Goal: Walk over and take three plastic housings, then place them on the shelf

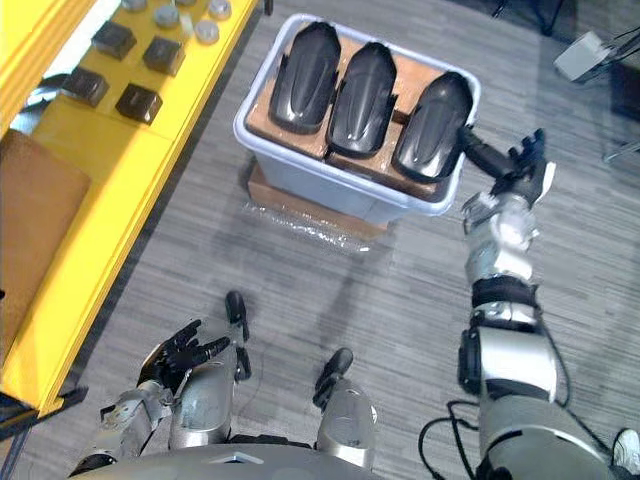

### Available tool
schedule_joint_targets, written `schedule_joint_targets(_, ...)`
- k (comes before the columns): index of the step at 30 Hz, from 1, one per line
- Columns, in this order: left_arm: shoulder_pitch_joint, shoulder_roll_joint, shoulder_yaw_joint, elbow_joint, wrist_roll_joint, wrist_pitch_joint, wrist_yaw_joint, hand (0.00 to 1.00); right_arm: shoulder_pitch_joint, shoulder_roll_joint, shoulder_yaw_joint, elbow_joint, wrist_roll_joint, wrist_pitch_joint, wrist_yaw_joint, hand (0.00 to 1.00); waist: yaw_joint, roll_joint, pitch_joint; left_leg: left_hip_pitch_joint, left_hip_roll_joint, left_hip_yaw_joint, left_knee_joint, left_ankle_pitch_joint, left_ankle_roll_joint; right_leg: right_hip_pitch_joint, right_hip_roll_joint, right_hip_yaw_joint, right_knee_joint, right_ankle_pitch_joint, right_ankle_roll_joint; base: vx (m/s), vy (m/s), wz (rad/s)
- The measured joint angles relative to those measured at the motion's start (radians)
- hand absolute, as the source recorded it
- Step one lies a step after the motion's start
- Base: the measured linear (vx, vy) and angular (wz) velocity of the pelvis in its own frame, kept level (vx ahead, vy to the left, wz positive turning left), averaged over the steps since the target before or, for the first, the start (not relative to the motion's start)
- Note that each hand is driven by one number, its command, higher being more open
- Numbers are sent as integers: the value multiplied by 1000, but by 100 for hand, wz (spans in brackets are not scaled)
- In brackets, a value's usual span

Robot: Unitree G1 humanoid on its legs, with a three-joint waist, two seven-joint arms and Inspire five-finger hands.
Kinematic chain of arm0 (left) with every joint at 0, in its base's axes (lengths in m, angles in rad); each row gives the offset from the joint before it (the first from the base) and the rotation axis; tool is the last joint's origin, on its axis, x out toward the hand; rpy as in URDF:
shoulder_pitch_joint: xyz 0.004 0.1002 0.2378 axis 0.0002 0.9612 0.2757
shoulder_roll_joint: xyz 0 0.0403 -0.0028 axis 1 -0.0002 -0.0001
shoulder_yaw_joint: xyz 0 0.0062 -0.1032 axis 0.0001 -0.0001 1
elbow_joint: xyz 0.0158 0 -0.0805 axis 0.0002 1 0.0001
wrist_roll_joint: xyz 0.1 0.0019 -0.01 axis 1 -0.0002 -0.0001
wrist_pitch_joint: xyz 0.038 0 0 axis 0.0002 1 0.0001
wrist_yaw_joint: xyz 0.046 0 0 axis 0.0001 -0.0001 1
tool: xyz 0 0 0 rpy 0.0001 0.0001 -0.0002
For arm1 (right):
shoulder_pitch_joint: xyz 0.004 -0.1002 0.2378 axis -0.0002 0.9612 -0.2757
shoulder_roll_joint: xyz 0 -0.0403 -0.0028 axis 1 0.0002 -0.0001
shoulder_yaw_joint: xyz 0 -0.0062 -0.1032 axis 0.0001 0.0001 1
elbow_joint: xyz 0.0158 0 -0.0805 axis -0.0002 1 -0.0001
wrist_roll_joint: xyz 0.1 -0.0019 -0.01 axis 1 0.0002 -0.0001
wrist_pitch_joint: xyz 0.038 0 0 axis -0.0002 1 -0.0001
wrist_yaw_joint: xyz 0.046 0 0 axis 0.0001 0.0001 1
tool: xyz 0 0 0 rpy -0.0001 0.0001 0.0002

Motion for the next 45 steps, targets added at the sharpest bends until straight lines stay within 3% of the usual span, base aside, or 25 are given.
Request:
schedule_joint_targets(2, -18, -4, -4, 1, -38, -12, 1, 100, -70, -43, 22, 76, -23, 65, -56, 100, 8, 17, 37, -41, -2, -11, 40, -8, 10, -37, -20, -1, 46, -18, -3, -60, 7, 14)
schedule_joint_targets(6, -44, -18, -21, 9, -67, -25, 0, 100, -143, -86, 76, 117, -60, 97, -116, 100, 21, 54, 63, -110, -3, -21, 90, -17, 21, -105, -43, 3, 106, -35, -2, -54, 5, 4)
schedule_joint_targets(10, -51, -33, -24, 15, -102, -41, -6, 100, -227, -114, 142, 141, -60, 172, -205, 100, 32, 76, 75, -149, -2, -27, 127, -24, 27, -161, -64, 12, 169, -56, -6, -40, -13, 2)
schedule_joint_targets(15, -73, -41, -65, 15, -141, -46, -34, 100, -314, -229, 238, 145, -60, 238, -241, 100, 54, 121, 88, -207, -6, -32, 159, -28, 27, -234, -89, 27, 244, -90, -13, -35, -37, 3)
schedule_joint_targets(19, -78, -41, -80, 15, -154, -47, -44, 100, -324, -244, 276, 211, -55, 285, -238, 100, 57, 133, 92, -219, -12, -32, 167, -25, 27, -261, -106, 34, 284, -104, -12, 15, -50, 2)
schedule_joint_targets(25, -83, -49, -113, 12, -186, -51, -55, 100, -368, -319, 320, 221, -51, 303, -205, 100, 57, 179, 97, -263, -12, -42, 189, -26, 27, -307, -122, 39, 339, -130, -14, 11, -62, 3)
schedule_joint_targets(37, -85, -38, -171, 11, -190, -78, -73, 100, -374, -388, 364, 260, -46, 326, -174, 100, 71, 199, 84, -275, -51, -86, 157, -13, 9, -326, -154, 23, 373, -158, -18, 16, -50, 8)
schedule_joint_targets(38, -85, -38, -177, 11, -190, -84, -74, 100, -374, -390, 365, 264, -46, 326, -170, 0, 73, 201, 83, -276, -53, -87, 157, -13, 10, -326, -154, 22, 373, -158, -18, 19, -25, 5)
schedule_joint_targets(40, -85, -38, -196, 11, -190, -88, -79, 100, -373, -415, 376, 271, -47, 325, -149, 0, 73, 217, 72, -287, -59, -99, 158, -11, 12, -325, -157, 10, 373, -159, -17, 34, -29, 13)
schedule_joint_targets(45, -85, -40, -202, 12, -190, -89, -90, 100, -373, -419, 398, 276, -59, 328, -75, 0, 80, 223, 68, -287, -61, -105, 158, -9, 10, -320, -158, 3, 373, -163, -17, 26, -28, 4)
